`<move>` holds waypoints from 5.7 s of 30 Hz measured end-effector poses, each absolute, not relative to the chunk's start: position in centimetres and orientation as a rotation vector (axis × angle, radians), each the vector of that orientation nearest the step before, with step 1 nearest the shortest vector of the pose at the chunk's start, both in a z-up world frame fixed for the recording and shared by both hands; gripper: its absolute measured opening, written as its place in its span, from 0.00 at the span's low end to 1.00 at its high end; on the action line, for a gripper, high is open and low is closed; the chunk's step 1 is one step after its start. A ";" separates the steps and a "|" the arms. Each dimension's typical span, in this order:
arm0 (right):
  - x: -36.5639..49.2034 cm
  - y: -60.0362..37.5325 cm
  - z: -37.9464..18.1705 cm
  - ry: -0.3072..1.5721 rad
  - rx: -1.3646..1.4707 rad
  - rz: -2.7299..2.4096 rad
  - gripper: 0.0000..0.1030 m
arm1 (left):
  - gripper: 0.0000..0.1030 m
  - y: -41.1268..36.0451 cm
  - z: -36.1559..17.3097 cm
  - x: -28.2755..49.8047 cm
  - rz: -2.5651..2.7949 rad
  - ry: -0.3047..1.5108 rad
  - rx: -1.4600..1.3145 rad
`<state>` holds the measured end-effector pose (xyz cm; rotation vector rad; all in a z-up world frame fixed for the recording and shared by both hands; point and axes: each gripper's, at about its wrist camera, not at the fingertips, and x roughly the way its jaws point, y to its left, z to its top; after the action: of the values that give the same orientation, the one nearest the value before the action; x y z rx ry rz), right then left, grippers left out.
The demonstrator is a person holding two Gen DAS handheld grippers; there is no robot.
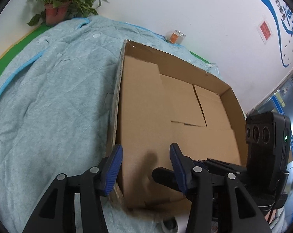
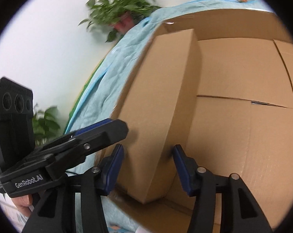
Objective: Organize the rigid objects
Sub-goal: 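Lower the cardboard flap into the open box and open the left gripper, then grasp the colourful board-game box with the left gripper, then lift the board-game box and carry it over the cardboard box, then lower the board-game box flat into the cardboard box and release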
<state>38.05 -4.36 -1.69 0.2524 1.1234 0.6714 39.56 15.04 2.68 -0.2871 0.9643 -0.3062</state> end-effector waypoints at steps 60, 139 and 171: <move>9.5 -18.0 2.1 0.763 0.091 0.679 0.94 | 0.99 4.1 2.2 12.5 -0.322 0.884 -0.221; 33.6 -14.2 8.4 0.862 -0.061 0.477 0.86 | 0.70 0.1 11.7 36.2 -0.455 0.793 -0.079; 33.3 -14.4 0.6 1.159 -0.028 0.488 0.53 | 0.18 3.1 5.3 33.0 -0.361 0.836 -0.036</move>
<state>33.34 -14.37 0.56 -0.0282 1.1592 0.4879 33.01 3.09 5.34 -0.0358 0.8359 -0.3612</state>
